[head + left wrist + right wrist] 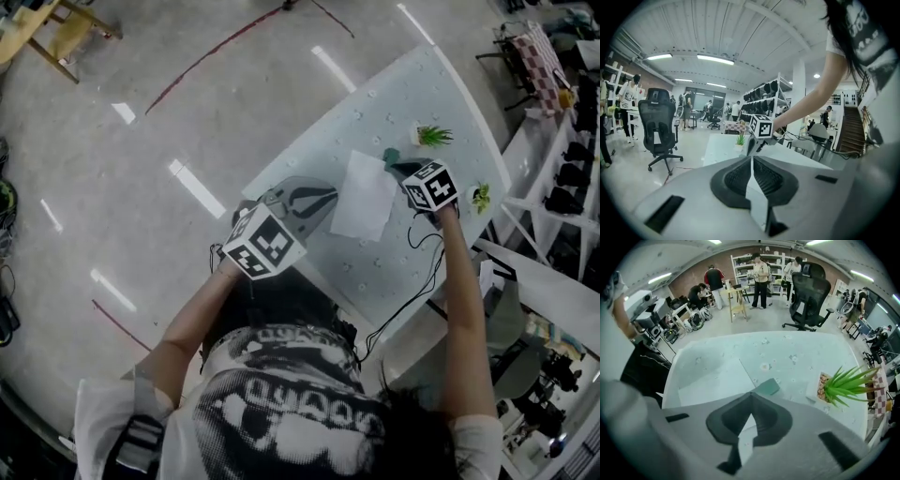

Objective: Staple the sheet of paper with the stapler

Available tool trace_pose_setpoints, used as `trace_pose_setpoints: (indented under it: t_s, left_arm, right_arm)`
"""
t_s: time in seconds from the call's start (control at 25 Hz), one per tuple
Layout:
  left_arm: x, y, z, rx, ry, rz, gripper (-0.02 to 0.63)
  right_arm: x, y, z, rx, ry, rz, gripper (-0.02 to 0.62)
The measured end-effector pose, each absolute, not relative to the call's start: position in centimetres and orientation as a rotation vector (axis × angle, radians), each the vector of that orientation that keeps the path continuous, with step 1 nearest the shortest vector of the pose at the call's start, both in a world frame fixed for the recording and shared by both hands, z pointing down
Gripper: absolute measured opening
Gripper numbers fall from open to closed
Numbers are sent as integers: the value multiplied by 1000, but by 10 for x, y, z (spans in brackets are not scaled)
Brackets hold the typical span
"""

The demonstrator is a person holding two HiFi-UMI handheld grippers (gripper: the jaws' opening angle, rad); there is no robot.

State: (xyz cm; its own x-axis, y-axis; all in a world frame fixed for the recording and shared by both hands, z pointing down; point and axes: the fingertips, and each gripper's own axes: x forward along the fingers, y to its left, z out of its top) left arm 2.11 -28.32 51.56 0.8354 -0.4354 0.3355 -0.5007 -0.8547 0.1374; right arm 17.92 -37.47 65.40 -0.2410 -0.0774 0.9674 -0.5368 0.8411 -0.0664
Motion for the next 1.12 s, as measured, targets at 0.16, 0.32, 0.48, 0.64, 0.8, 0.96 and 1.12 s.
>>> trace_pose_setpoints:
  t_s: [0.16, 0.32, 0.48, 0.64, 0.8, 0.96, 1.12]
  left_arm:
    - [26, -292, 518, 2793, -747, 411, 15]
    - [33, -296, 519, 2790, -759, 382, 15]
    - [37, -294, 519, 2794, -746, 372, 15]
    - [40, -292, 521, 2786, -735, 366, 15]
    - [43, -293, 513, 2797, -728, 359, 15]
    - [51, -287, 501, 2839, -676, 362, 15]
    - [43, -277, 489, 2898, -616, 397, 15]
  right_arm:
    - [178, -374, 662, 382, -1667, 416, 6]
    - [176, -375, 662, 348, -1674, 436, 6]
    - [174, -374, 661, 300, -1651, 440, 6]
    - [176, -374, 662, 318, -1596, 397, 6]
    - [174, -376, 660, 410, -1623, 433, 6]
    - [179, -375, 662, 476, -1656, 444, 6]
    - [184, -378, 647, 685, -1782, 511, 5]
